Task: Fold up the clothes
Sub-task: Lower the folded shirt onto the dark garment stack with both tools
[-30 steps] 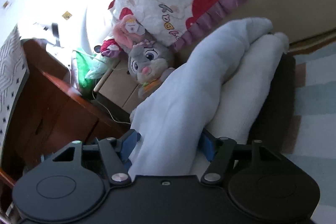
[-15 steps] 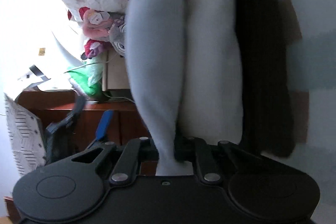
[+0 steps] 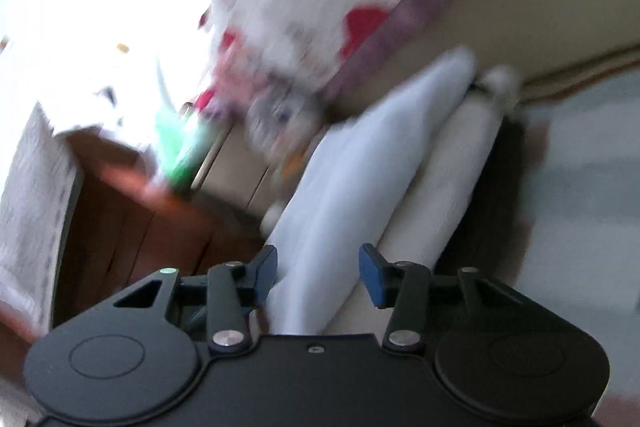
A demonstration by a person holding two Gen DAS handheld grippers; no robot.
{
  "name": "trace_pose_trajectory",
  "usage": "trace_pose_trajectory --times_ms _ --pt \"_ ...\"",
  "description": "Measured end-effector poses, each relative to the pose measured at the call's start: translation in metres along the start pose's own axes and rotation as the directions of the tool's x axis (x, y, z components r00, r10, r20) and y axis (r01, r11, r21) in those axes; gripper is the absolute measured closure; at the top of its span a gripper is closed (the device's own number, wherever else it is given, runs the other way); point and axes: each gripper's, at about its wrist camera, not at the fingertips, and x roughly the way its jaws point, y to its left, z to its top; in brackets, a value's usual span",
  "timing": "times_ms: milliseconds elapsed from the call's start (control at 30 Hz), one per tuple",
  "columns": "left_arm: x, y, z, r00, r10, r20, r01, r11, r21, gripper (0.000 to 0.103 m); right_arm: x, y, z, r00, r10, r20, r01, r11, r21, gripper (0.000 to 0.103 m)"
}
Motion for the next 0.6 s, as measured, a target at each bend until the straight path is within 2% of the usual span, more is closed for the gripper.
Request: trace_pose_trajectory --times_ms 67,100,167,200,233,267,333,367,400,433,500,600 --pt "-0.007 -0.023 0.001 0.991 -0.135 -0.008 0.135 0.99 0.036 0.033 0.006 -0.01 0.022 0.998 -0.053 0.021 0.052 0.998 0.02 0.051" --pt "-0.005 -0.035 0.001 0.977 -0.208 -0.041 0.21 0.977 0.036 0.033 0.01 -0.016 0.028 0.997 -0.078 0.029 0.076 0.996 0.039 0.051" --pt "0.002 -0.057 -0.006 0.962 -0.248 -0.11 0.256 0.964 0.069 0.032 0.02 -0.027 0.036 0.994 -0.106 0.034 0.103 0.992 0.079 0.051" --pt "0.006 -0.068 -0.009 0.953 -0.266 -0.145 0.28 0.956 0.084 0.027 0.027 -0.032 0.038 0.994 -0.103 0.029 0.1 0.99 0.099 0.051" --pt "0.01 -0.078 -0.013 0.956 -0.235 -0.174 0.259 0.957 0.132 0.024 0.033 -0.037 0.04 0.995 -0.101 0.024 0.097 0.988 0.118 0.051" --pt "0.015 -0.09 -0.018 0.966 -0.167 -0.196 0.206 0.958 0.199 0.022 0.041 -0.041 0.039 0.996 -0.083 0.015 0.08 0.988 0.133 0.049" --pt "0.022 -0.107 -0.032 0.984 -0.022 -0.179 0.083 0.937 0.339 0.023 0.058 -0.048 0.035 0.999 -0.036 -0.002 0.036 0.986 0.162 0.047" --pt "0.024 -0.11 -0.038 0.985 0.022 -0.171 0.044 0.927 0.372 0.023 0.066 -0.052 0.032 1.0 -0.013 -0.01 0.014 0.984 0.176 0.049" --pt "0.025 -0.114 -0.043 0.985 0.064 -0.161 0.007 0.915 0.404 0.026 0.074 -0.056 0.031 0.999 0.053 -0.01 -0.05 0.983 0.176 0.062" --pt "0.025 -0.114 -0.046 0.983 0.092 -0.16 -0.018 0.912 0.41 0.026 0.081 -0.061 0.031 0.993 0.114 -0.024 -0.108 0.978 0.178 0.067" --pt "0.022 -0.108 -0.052 0.984 0.099 -0.148 -0.031 0.913 0.406 0.035 0.081 -0.06 0.032 0.993 0.12 -0.021 -0.116 0.982 0.152 0.078" --pt "0.016 -0.095 -0.051 0.985 0.057 -0.162 0.002 0.938 0.347 0.039 0.072 -0.042 0.039 0.997 0.07 0.017 -0.07 0.997 0.017 0.089"
